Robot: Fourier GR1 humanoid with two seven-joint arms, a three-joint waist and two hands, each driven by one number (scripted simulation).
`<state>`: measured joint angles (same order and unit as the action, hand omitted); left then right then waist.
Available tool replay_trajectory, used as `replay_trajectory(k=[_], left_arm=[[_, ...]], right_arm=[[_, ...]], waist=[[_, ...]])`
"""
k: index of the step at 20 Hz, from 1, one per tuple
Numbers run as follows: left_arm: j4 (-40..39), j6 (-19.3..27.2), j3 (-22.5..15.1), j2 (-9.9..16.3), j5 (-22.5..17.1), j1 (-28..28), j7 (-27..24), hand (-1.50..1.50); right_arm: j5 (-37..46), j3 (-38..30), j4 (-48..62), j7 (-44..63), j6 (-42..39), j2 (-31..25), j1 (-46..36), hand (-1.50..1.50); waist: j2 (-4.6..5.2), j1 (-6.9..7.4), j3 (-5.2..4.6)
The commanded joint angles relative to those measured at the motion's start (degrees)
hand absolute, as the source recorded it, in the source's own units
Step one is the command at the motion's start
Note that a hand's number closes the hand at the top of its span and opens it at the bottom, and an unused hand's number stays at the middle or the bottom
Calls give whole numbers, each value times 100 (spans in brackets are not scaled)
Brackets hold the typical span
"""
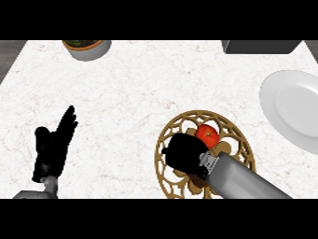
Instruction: Pick the sweet potato from the placemat and place it in the plate
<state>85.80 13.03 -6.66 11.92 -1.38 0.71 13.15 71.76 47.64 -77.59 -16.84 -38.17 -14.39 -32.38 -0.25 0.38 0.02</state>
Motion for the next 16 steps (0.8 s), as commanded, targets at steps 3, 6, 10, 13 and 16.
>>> replay_trajectory(k=[3, 6, 10, 13, 16], left_arm=[[-100, -124, 126, -69, 126, -39, -94, 0], [-115, 46, 127, -85, 125, 12, -82, 0], [-81, 153, 393, -31, -2, -72, -77, 0], [-59, 7, 380, 69, -27, -103, -83, 0], [-163, -9, 223, -23, 74, 92, -43, 0]], right_arm=[[476, -268, -165, -326, 62, 148, 23, 150], [-35, -1665, 291, 654, 992, 21, 581, 150], [-840, -3785, 505, 1877, 1554, 375, 873, 150], [-895, -4751, 503, 2678, 2398, 438, 743, 150], [-896, -5167, 446, 3032, 3144, 581, 536, 150]], waist=[[22, -18, -3], [39, -180, 14], [82, -639, 78], [52, -395, 32], [51, -168, 8]])
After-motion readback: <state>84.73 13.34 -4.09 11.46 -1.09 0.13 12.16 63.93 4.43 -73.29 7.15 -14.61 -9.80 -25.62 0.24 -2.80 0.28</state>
